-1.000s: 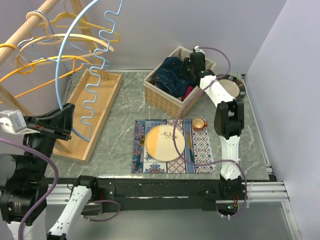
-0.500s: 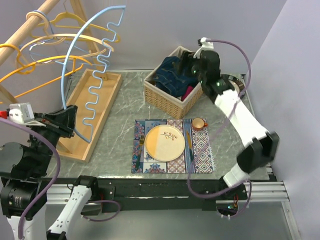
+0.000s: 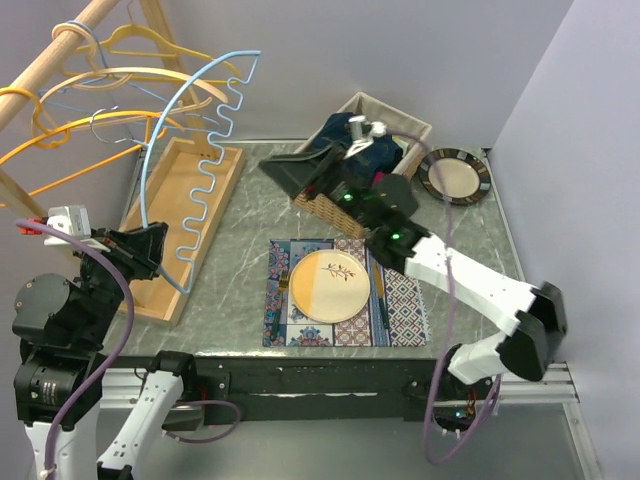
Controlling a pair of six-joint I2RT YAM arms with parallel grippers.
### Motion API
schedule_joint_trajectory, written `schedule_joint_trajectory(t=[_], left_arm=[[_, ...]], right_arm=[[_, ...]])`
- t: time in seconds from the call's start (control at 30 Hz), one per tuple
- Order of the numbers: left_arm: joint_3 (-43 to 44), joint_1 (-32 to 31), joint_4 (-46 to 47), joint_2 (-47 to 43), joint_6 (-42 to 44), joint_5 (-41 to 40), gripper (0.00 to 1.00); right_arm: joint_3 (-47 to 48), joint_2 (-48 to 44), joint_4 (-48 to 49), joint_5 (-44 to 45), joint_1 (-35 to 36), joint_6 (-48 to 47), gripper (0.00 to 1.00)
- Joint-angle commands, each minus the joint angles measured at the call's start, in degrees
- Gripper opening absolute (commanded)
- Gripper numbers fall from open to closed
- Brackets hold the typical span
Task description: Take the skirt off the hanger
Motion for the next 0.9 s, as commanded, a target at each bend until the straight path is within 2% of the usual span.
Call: schedule_joint_trajectory(t=[0.0, 0.17, 0.37, 0.47, 0.5, 0.57, 0.6, 0.63, 0.67, 0.73, 0.77, 0.8, 0.87], left_arm=[[0.1, 0.3, 3.7, -0.7, -0.5, 2.6, 0.01], [-0.5, 0.3, 4.2, -1.2, -0.5, 4.3, 0.01], [-1.5, 0.3, 3.6, -1.2, -0.3, 4.9, 0.01], [-2.0, 0.3, 3.8, -1.3, -0.3, 6.0, 0.01], [-2.0, 0.3, 3.5, -1.3, -0.2, 7.5, 0.01], [-1.9, 0.3, 2.7, -1.4, 0.3, 9.1, 0.01], [-1.9, 0.3, 2.3, -1.5, 0.6, 11.2, 0.01], [-2.2, 0.3, 1.7, -1.9, 0.9, 12.4, 0.01], [-2.6, 0.3, 1.6, -2.1, 1.2, 14.7, 0.04], [-3.9, 0.2, 2.3, -3.2, 1.5, 19.7, 0.19], [-4.2, 0.3, 2.8, -3.4, 1.3, 21.2, 0.29], [-4.3, 0.2, 2.8, -3.7, 1.0, 22.3, 0.49], [-4.6, 0.3, 3.3, -4.6, 0.0, 25.2, 0.63]], right_arm=[[3.1, 6.7, 11.0, -2.1, 4.0, 10.5, 0.9], [8.9, 13.5, 14.0, -6.0, 6.7, 13.3, 0.86], [10.4, 17.9, 20.9, -8.5, 8.2, 16.1, 0.79], [12.6, 20.1, 21.2, -10.0, 8.3, 17.0, 0.6], [13.0, 20.7, 21.7, -10.7, 8.3, 17.7, 0.42], [13.4, 22.3, 25.5, -11.6, 8.3, 20.2, 0.19], [13.4, 22.6, 28.6, -12.7, 8.3, 21.2, 0.0], [13.5, 23.0, 30.2, -13.3, 8.0, 22.1, 0.0], [13.7, 23.9, 32.0, -14.5, 7.8, 24.1, 0.0], [14.7, 25.8, 38.4, -17.4, 7.2, 28.9, 0.0], [15.1, 26.6, 41.0, -18.1, 6.9, 31.2, 0.0], [15.5, 27.4, 46.8, -18.4, 6.7, 33.8, 0.0], [17.4, 29.8, 52.4, -19.0, 6.0, 40.7, 0.0]])
